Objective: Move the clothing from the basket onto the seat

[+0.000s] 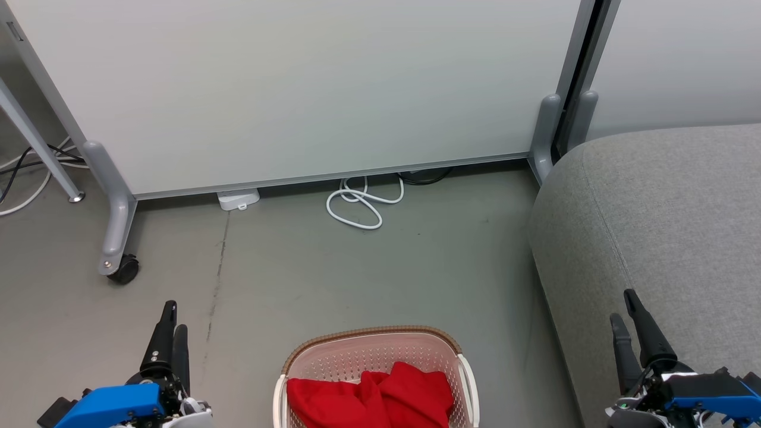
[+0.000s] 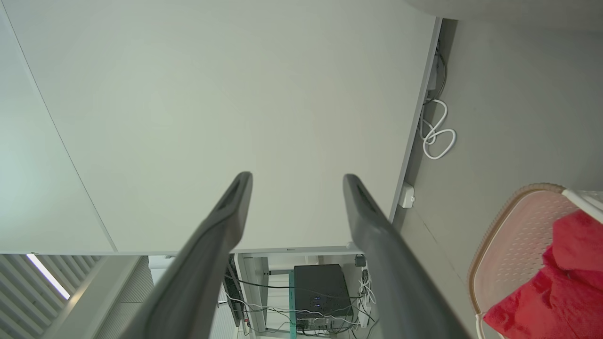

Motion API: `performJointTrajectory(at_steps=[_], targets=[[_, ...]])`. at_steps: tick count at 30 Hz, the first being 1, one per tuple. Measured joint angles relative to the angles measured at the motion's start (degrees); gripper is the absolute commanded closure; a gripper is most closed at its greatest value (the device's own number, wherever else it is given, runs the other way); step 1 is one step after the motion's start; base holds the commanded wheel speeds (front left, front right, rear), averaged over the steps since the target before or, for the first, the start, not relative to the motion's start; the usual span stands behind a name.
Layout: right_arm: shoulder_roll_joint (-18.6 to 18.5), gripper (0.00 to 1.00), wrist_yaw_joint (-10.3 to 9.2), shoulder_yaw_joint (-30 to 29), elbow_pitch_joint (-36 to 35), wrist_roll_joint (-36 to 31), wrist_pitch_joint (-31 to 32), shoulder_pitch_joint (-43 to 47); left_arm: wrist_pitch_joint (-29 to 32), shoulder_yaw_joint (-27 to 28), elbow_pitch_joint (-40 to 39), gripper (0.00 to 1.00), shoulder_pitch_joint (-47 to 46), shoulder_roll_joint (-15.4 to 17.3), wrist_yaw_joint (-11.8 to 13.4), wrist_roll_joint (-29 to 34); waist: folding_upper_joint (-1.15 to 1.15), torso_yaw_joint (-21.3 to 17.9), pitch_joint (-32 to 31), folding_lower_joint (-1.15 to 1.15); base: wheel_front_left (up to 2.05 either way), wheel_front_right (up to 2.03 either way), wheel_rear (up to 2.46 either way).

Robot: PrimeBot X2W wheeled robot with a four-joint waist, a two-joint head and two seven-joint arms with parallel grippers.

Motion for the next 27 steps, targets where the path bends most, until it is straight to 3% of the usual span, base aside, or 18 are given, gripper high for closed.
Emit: performJointTrajectory(at_steps=[10,27], targets=[[0.0,0.00,0.00,1.0,-0.4,-8.8,-2.8,0.0,-2.8,-1.4,-0.9,0.00,0.0,0.0,0.4,7.3,0.00,0.0,0.1,0.00,0.00,0.00,0.00],[0.0,0.00,0.00,2.5,-1.8,-29.6,-6.8,-0.1,-6.7,-4.6,-2.6,0.00,0.0,0.4,1.3,29.6,0.00,-0.1,0.2,0.00,0.00,0.00,0.00]])
